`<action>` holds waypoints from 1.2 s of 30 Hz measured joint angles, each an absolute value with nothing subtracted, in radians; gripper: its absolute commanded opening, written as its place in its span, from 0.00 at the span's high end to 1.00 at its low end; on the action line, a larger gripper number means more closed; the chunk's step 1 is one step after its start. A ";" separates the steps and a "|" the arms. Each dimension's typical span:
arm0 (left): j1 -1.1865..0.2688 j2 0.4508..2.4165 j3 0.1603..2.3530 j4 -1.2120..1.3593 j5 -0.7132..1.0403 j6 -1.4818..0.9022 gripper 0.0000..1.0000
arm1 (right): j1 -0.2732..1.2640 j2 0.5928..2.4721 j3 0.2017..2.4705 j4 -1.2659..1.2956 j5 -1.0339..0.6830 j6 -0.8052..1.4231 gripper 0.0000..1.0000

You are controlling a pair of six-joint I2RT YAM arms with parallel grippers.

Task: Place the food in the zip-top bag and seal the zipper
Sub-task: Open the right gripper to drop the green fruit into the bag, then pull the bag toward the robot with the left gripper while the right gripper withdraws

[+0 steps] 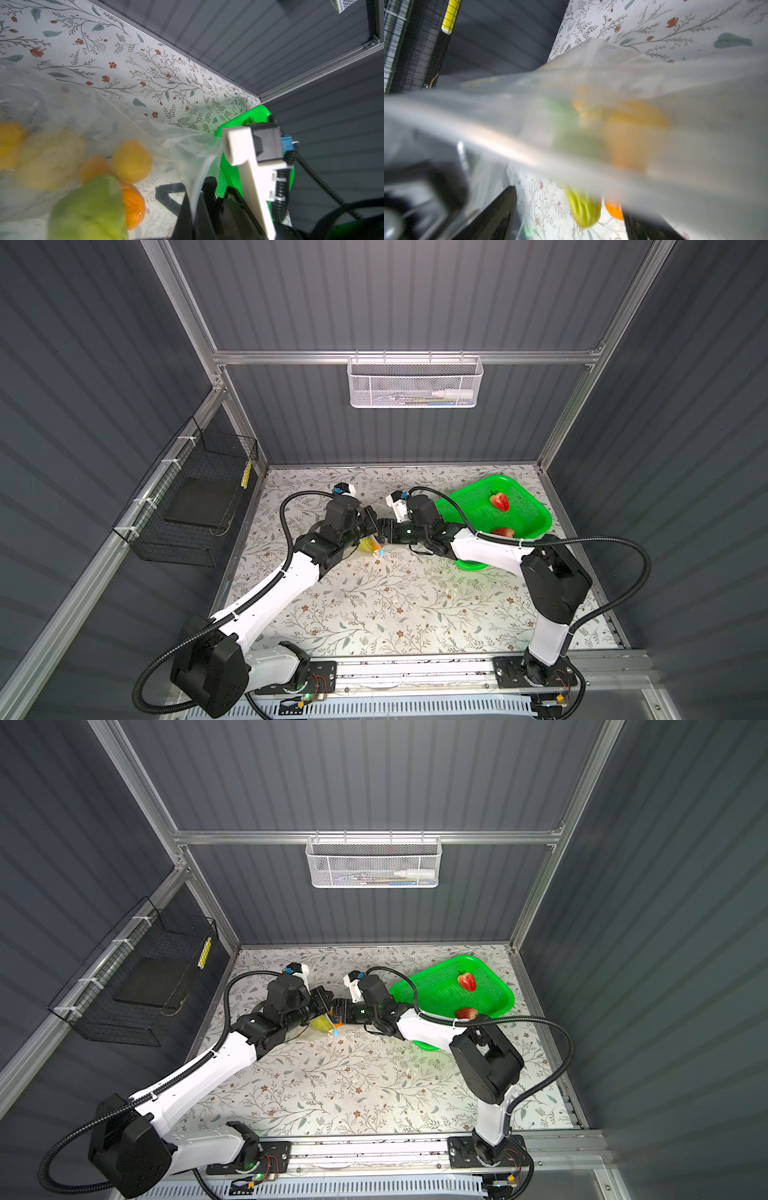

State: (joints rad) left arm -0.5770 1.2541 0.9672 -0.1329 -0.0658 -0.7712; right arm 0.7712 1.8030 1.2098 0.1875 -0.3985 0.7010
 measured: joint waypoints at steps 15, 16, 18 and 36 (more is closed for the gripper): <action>-0.577 1.239 0.955 -0.134 -0.075 -0.772 1.00 | 0.661 1.463 1.080 0.024 -0.248 0.616 0.21; -0.577 1.239 0.955 -0.134 -0.075 -0.772 1.00 | 0.657 1.461 1.070 0.018 -0.238 0.616 0.22; -0.577 1.240 0.955 -0.133 -0.074 -0.772 1.00 | 0.655 1.464 1.053 -0.006 -0.226 0.620 0.25; -0.577 1.242 0.956 -0.139 -0.081 -0.767 1.00 | 0.667 1.597 1.110 -0.049 -0.264 0.649 1.00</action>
State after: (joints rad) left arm -0.5774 1.2415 0.9558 -0.1387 -0.0814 -0.7670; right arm 0.6674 1.5974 1.1095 -0.0486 -0.2638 0.6491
